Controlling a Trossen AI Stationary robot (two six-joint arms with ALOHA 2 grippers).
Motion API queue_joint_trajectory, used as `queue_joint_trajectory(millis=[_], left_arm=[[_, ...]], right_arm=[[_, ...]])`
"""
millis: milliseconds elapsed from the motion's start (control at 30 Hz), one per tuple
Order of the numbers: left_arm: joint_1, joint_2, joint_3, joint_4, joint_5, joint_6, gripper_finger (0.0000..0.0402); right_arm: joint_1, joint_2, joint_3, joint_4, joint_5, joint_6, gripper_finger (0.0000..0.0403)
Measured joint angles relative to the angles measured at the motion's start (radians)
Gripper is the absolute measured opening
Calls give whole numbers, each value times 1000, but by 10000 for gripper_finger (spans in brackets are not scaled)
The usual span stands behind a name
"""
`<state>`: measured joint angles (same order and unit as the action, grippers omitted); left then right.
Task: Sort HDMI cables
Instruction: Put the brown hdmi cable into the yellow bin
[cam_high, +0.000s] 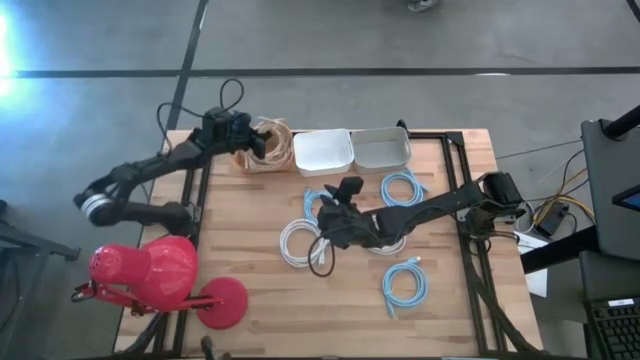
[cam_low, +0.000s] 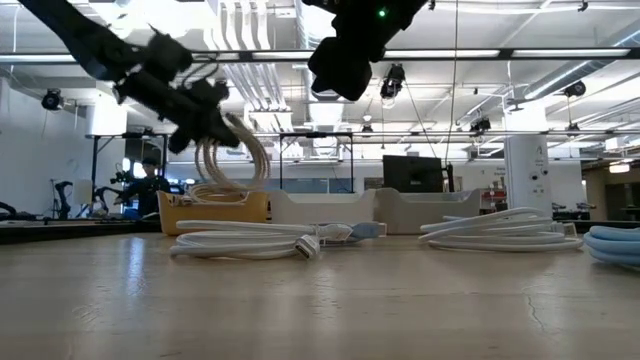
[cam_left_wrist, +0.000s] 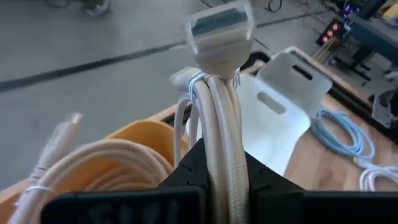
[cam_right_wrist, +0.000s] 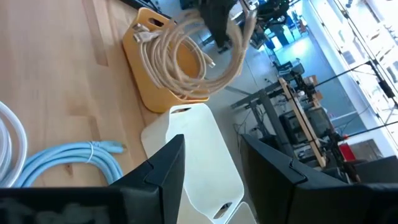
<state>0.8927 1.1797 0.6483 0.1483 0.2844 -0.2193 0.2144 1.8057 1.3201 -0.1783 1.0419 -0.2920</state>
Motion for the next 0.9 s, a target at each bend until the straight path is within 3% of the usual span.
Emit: queue_joint_trajectory(millis=[167, 400, 700, 900], left_arm=[[18, 137, 2, 85, 28, -19, 26], [21, 222, 0, 54, -93, -15, 59], [21, 188, 0, -53, -242, 77, 63], [22, 113, 0, -109, -247, 129, 64]], right_arm=[[-3, 0, 0, -1, -3, -3, 147], [-3, 0, 0, -4, -3, -3, 140], [-3, 0, 0, -5, -3, 0, 144], [-3, 0, 0, -5, -3, 1, 146]])
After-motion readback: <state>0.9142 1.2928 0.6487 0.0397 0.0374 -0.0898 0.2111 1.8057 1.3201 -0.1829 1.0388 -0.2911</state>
